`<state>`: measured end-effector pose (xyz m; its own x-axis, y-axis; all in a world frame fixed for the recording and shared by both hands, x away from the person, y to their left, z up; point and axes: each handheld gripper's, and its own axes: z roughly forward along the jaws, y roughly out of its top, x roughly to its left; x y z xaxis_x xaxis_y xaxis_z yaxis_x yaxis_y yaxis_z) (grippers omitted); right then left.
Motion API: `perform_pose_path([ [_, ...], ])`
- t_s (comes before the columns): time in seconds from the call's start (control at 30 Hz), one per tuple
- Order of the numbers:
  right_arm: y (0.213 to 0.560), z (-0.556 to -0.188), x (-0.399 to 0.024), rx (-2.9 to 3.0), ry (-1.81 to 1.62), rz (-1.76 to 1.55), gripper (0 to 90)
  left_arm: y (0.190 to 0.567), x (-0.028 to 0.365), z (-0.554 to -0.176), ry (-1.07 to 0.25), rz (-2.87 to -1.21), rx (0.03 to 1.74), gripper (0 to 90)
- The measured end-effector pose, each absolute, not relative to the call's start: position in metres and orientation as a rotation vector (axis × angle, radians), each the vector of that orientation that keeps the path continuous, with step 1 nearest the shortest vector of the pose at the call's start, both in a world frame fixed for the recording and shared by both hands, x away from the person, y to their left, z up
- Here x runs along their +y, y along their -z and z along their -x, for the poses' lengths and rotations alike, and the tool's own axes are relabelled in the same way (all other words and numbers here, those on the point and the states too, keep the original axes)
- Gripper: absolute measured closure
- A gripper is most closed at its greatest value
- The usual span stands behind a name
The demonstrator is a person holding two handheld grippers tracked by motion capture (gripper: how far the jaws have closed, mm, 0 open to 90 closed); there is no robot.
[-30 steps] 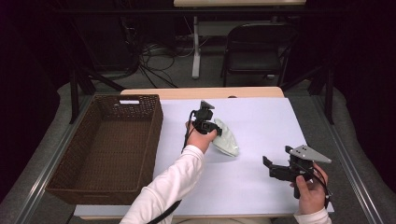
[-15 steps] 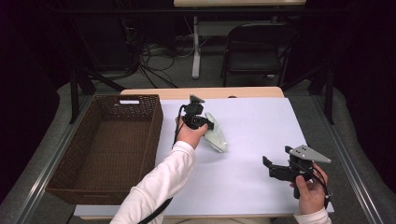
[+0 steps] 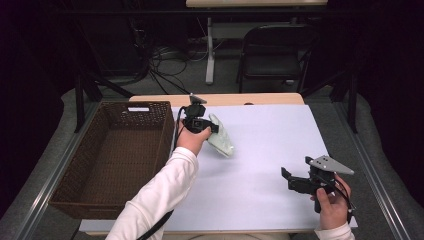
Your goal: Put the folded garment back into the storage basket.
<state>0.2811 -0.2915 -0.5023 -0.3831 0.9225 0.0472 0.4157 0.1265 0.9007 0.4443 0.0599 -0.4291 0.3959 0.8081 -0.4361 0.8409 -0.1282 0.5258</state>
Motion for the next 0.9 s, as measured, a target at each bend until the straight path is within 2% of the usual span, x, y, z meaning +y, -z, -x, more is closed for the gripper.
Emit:
perform_pose_path([
  [0.9,0.502,-0.280,-0.291,1.868,-1.207,-1.298,5.8,0.384,0.106,-0.427,-0.003,-1.871,1.393,85.7],
])
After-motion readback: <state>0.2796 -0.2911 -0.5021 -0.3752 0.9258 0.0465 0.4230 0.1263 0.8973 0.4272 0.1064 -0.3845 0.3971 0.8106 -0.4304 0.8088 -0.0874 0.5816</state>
